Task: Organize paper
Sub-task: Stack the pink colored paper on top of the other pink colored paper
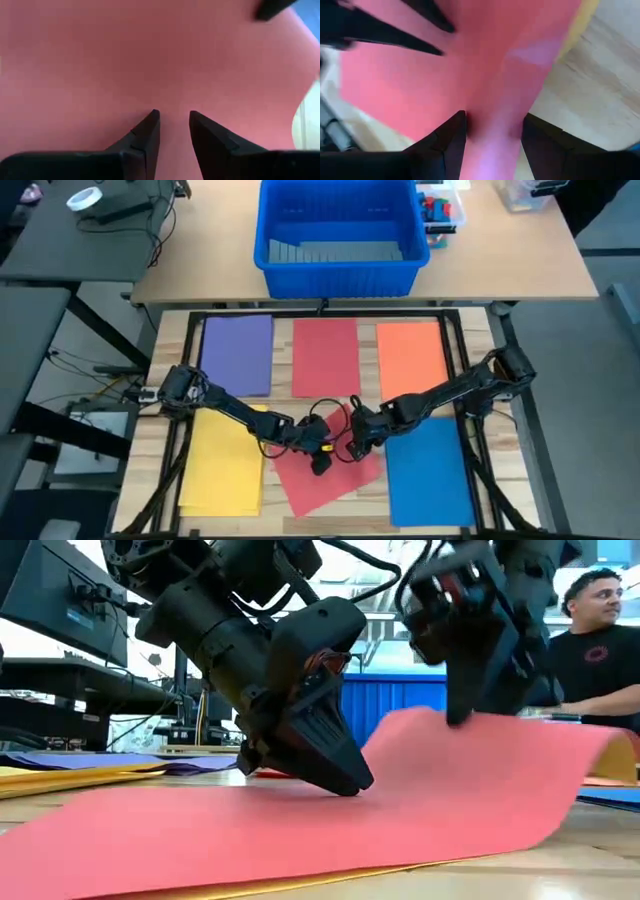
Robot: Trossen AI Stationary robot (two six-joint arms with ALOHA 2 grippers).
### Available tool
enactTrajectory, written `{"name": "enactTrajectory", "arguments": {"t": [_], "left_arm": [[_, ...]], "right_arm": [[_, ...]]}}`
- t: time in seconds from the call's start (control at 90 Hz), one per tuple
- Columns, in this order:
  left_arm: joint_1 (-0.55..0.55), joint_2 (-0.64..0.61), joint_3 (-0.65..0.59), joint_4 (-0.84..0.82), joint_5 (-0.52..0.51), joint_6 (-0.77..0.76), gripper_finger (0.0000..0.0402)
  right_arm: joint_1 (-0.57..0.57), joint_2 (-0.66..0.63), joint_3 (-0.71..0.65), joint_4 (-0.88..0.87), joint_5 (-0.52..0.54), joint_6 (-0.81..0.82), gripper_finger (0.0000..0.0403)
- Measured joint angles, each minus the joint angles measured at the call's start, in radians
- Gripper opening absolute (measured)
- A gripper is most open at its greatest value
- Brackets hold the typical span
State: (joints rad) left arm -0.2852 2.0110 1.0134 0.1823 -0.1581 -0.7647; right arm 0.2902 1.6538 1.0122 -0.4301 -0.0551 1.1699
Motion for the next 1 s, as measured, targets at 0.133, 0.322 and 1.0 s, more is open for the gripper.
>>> {"name": "enactTrajectory", "arguments": {"t": [0.133,0.322,1.0], "left_arm": [[0.0,0.001,-0.001,-0.001,0.0,0.0,0.0093],[0.0,0.002,-0.001,-0.001,0.0,0.0,0.0093],[0.002,-0.065,-0.008,0.005,0.015,0.051,0.0093]], "right_arm": [[0.015,-0.015,0.03,0.003,-0.005,0.007,0.0168],[0.047,-0.014,0.039,-0.001,-0.045,0.026,0.0168],[0.095,-0.044,0.049,-0.26,0.029,0.117,0.0168]]}}
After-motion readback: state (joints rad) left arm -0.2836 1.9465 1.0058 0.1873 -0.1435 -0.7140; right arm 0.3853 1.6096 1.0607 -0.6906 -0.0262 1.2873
